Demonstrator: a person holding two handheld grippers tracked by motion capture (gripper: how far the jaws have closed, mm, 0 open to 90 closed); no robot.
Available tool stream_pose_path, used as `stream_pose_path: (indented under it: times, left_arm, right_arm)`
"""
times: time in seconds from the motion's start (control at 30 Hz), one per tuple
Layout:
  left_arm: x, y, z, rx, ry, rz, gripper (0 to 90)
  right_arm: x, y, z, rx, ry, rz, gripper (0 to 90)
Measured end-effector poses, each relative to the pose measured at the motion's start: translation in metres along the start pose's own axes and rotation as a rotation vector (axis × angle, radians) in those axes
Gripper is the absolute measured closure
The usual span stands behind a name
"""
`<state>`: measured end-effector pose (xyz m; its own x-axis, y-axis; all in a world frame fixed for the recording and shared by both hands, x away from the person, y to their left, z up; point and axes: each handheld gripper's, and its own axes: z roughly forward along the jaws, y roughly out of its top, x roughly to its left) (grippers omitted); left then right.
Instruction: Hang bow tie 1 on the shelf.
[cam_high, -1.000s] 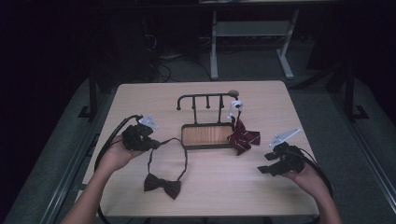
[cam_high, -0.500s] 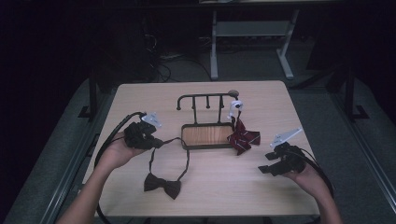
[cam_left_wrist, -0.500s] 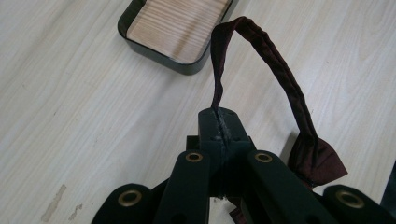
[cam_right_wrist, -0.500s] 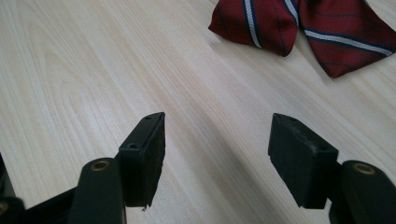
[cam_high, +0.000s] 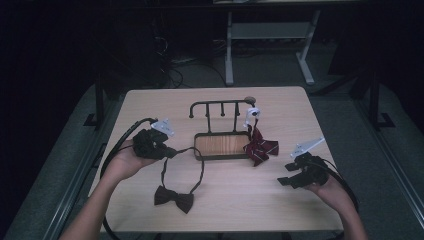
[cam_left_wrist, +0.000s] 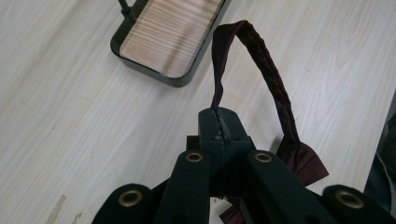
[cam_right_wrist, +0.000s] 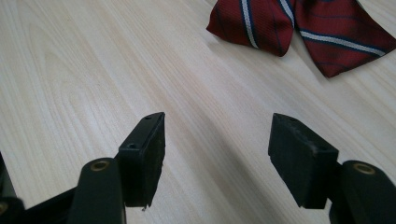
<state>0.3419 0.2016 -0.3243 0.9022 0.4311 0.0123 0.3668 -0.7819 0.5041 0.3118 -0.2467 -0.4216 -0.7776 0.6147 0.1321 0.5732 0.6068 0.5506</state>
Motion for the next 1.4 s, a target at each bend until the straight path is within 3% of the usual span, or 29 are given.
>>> stream_pose_path:
  times: [0.93, 1.4]
  left_arm:
    - [-0.006, 0.015, -0.024, -0.014, 0.015, 0.041, 90.0]
    - [-0.003, 0.023, -0.030, -0.015, 0.024, 0.044, 90.0]
  right_arm:
    - [-0.002, -0.002, -0.004, -0.012, -0.008, -0.003, 36.3]
    - [-0.003, -0.002, -0.004, -0.012, -0.002, 0.001, 36.1]
